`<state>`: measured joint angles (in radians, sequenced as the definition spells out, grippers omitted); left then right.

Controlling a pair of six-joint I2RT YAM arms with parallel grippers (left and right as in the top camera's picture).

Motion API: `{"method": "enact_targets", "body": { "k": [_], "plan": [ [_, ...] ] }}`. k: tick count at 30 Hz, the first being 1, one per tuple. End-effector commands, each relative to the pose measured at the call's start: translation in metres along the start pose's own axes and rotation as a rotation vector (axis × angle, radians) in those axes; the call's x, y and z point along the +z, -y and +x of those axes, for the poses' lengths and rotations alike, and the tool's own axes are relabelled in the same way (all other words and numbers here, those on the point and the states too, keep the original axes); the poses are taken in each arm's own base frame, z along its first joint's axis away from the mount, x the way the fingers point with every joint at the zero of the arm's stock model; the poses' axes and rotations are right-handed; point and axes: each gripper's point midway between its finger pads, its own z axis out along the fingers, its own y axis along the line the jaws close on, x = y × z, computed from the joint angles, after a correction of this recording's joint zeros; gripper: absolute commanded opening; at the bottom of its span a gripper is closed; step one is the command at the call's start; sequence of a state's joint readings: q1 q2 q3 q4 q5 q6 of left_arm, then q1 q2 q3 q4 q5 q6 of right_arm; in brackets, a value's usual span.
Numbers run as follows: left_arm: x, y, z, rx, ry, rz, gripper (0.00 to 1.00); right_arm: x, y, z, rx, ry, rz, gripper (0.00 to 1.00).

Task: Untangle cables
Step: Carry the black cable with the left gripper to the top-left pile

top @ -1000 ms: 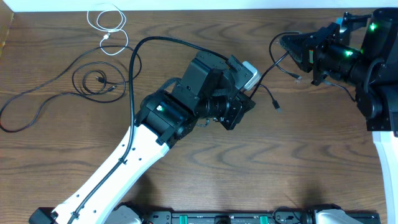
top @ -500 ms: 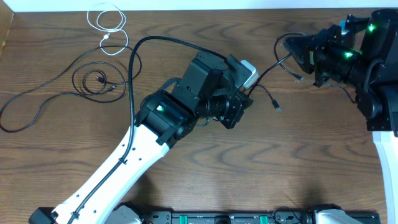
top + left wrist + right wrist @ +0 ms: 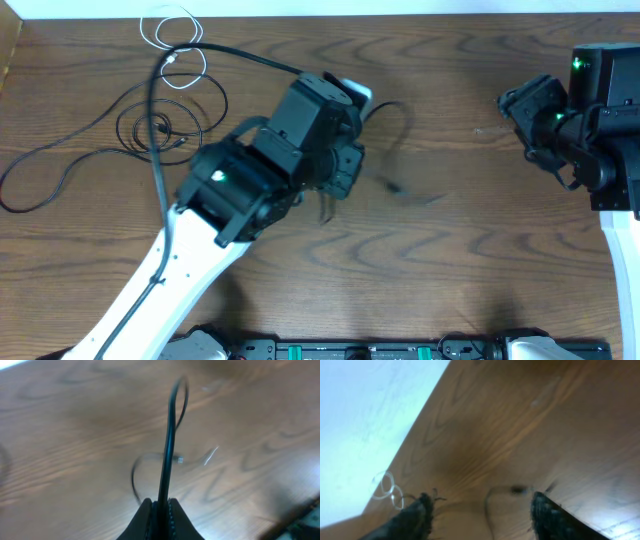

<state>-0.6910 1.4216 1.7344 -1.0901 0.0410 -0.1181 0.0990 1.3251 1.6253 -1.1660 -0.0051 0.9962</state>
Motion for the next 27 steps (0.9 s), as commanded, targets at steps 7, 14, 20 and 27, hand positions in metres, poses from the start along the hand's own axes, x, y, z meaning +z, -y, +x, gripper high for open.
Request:
{"method": "enact_targets", "body": {
  "k": [7, 14, 20, 27],
  "plan": [
    [-0.045, -0.054, -0.022, 0.033, 0.094, -0.327, 0.08, -0.006, 0.022, 0.001, -0.121, -0.001, 0.098, 0.75],
    [-0.081, -0.063, -0.050, -0.005, 0.214, -0.342, 0.08, -0.006, 0.026, 0.004, -0.195, -0.020, 0.110, 0.76],
    [-0.113, -0.093, -0.060, -0.156, 0.314, -0.392, 0.08, -0.006, 0.030, 0.008, -0.211, -0.036, 0.126, 0.78],
    [-0.123, -0.105, -0.060, -0.345, 0.360, -0.269, 0.08, -0.006, 0.029, 0.007, -0.209, -0.034, 0.122, 0.79]
  ]
}}
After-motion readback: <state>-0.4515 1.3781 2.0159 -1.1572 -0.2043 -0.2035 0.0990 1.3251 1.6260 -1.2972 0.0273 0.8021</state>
